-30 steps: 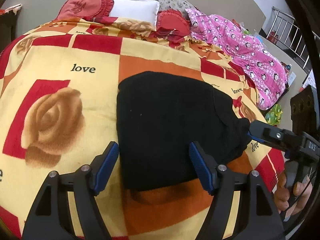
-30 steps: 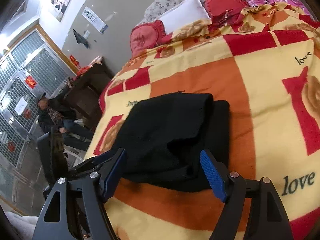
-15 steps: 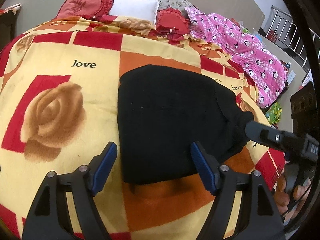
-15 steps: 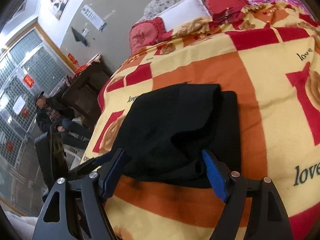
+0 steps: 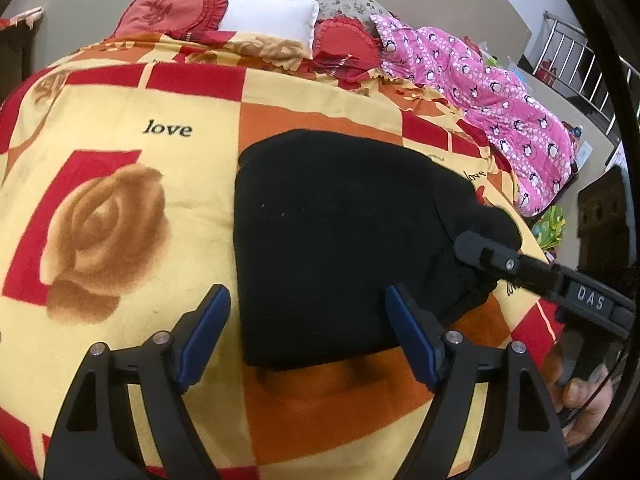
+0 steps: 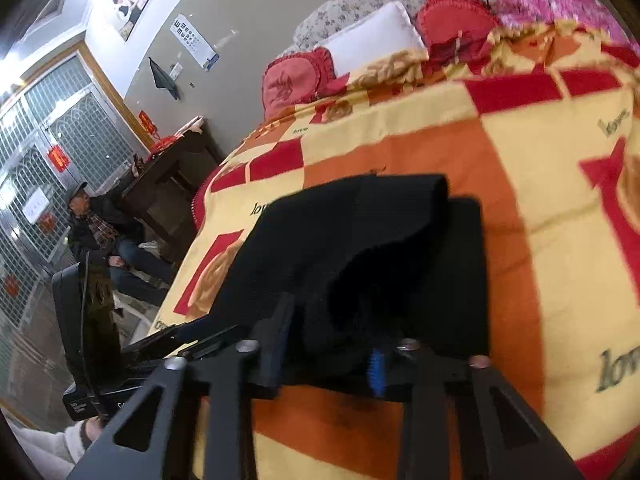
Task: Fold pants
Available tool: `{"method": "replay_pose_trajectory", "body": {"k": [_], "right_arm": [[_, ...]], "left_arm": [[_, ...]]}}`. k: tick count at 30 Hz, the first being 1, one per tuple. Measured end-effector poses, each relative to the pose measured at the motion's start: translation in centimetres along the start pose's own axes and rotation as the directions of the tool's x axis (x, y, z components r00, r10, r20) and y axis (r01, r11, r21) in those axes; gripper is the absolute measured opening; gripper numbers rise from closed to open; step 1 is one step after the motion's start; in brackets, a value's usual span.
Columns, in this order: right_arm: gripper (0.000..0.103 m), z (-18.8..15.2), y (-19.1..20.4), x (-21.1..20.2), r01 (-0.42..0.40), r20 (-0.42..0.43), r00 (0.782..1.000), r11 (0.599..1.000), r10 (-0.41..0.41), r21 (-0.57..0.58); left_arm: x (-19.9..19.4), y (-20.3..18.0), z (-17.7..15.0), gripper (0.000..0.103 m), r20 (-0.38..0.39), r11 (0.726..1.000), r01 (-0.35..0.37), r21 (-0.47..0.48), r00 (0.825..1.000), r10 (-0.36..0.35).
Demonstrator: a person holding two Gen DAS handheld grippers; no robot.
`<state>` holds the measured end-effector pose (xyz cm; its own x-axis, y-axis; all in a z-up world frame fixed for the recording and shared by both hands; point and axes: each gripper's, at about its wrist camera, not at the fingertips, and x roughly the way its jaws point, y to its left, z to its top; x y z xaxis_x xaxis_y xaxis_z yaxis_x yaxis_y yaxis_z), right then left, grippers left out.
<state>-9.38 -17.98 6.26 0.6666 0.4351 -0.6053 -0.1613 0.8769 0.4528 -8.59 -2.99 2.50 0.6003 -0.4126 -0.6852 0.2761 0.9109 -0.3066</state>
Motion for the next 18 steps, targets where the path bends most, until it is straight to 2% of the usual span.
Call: {"method": "replay_pose_trajectory", "body": {"k": [2,7,18], "right_arm": [[0.018,0.5,0.2,-0.8,0.01,0.025,1.0,1.0,-0.01,-0.013],[0.018,1.4,0.1,-2.7,0.056,0.063,0.997,0.997,-0.053,-0.049],[0.017,-0.7,-1.6,-2.0,0.162,0.008,0.987,0.984,-0.162,-0.076]], "left_arm": [[-0.2,-0.7,0.5,0.08,0.008,1.0,-0.005,0.025,1.0,0.005],[-0.4,-2.1,1.7,0.08,0.023,0.998,-0.004,0.056,1.0,0.003],[0.6,-3.4,1.0,0.087,0.019,0.992,-0.043,0.121,0.999,0.041]]}}
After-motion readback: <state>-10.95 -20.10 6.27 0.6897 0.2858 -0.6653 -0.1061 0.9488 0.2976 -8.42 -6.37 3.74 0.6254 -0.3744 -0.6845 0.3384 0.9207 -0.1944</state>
